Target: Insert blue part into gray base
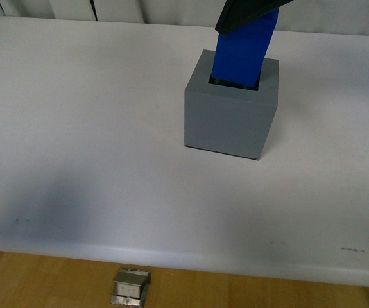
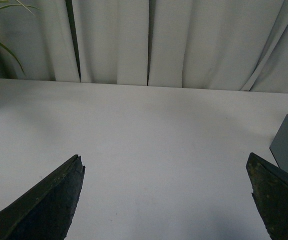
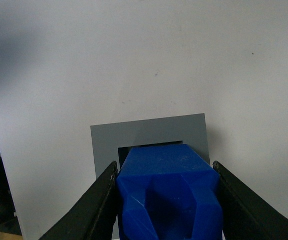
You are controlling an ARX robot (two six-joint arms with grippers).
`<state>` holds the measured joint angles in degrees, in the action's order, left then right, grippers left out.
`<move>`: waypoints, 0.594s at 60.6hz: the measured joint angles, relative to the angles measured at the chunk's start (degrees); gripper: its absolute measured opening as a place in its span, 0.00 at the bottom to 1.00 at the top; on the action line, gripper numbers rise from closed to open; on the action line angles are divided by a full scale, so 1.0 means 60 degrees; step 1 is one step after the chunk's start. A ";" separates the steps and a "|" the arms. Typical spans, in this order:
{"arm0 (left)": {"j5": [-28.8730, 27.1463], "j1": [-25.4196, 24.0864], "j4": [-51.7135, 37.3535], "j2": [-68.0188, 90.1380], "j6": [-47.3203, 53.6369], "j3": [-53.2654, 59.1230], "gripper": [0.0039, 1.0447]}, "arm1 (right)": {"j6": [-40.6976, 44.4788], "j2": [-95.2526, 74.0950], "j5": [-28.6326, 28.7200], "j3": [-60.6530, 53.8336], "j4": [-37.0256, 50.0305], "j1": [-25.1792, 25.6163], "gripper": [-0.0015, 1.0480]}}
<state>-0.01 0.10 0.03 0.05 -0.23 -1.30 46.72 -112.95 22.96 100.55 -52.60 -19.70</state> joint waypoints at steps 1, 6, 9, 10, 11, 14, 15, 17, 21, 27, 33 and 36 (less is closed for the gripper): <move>0.0000 0.0000 0.0000 0.0000 0.0000 0.0000 0.94 | -0.0004 0.0000 0.0007 0.0000 -0.0004 -0.0015 0.46; -0.0004 0.0000 0.0000 0.0000 0.0000 0.0000 0.94 | -0.0113 0.0000 0.0168 0.0000 -0.0004 -0.0047 0.46; 0.0000 0.0000 0.0000 0.0000 0.0000 0.0000 0.94 | -0.0120 0.0000 0.0135 0.0000 -0.0004 -0.0073 0.46; 0.0000 0.0000 0.0000 0.0000 0.0000 0.0000 0.94 | -0.0120 0.0000 0.0117 0.0000 -0.0004 -0.0084 0.46; 0.0000 0.0000 0.0000 0.0000 0.0000 0.0000 0.94 | -0.0124 0.0000 0.0117 0.0000 -0.0004 -0.0095 0.46; 0.0000 0.0000 0.0000 0.0000 0.0000 0.0000 0.94 | -0.0124 0.0000 0.0117 0.0000 -0.0058 -0.0120 0.46; -0.0004 0.0000 0.0000 0.0000 0.0000 0.0000 0.94 | -0.0117 0.0000 0.0102 0.0000 -0.0069 -0.0124 0.46; -0.0004 0.0000 0.0000 0.0000 0.0000 0.0000 0.94 | -0.0109 0.0000 0.0029 0.0000 -0.0076 -0.0124 0.46; -0.0004 0.0000 0.0000 0.0000 0.0000 0.0000 0.94 | -0.0102 0.0000 -0.0047 0.0000 -0.0095 -0.0135 0.46; -0.0004 0.0000 0.0000 0.0000 0.0000 0.0000 0.94 | -0.0073 0.0000 -0.0087 0.0000 -0.0164 -0.0131 0.46; 0.0000 0.0000 0.0000 0.0000 0.0000 0.0000 0.94 | -0.0029 0.0000 -0.0240 0.0000 -0.0193 -0.0109 0.46; -0.0004 0.0000 0.0000 0.0000 0.0000 0.0000 0.94 | 0.0000 0.0000 -0.0237 0.0000 -0.0211 -0.0091 0.46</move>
<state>-0.03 0.10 0.03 0.05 -0.23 -1.30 46.72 -112.95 21.54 100.55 -53.87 -20.25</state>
